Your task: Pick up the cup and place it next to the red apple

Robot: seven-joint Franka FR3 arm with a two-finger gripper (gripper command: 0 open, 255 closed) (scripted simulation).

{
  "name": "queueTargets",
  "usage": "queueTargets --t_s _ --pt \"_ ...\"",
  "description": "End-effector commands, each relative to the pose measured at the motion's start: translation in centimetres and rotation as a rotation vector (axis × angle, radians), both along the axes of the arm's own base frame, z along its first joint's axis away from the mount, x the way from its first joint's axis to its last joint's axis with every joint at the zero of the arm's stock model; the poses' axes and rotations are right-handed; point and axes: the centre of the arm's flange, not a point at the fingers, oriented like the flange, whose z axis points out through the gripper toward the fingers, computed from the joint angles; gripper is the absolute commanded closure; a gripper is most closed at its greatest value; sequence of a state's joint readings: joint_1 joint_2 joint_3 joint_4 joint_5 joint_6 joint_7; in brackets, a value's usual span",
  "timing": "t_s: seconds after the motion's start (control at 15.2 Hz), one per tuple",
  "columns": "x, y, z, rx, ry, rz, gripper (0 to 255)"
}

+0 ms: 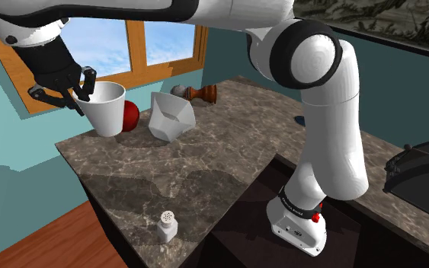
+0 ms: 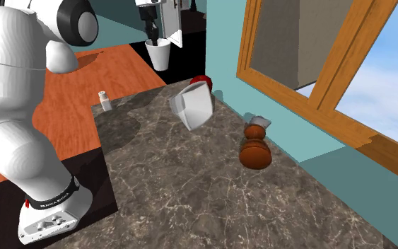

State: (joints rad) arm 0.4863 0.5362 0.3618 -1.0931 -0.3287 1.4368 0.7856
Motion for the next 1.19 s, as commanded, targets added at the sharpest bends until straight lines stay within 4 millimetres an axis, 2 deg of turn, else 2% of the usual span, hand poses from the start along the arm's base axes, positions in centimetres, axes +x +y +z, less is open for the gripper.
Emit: queueTargets --t_s 0.0,1.12 --pt "0.0 -0.1 -1.1 0.001 -0.001 0.0 255" --pt "0.0 -0.1 -10.1 0.001 -0.001 0.0 255"
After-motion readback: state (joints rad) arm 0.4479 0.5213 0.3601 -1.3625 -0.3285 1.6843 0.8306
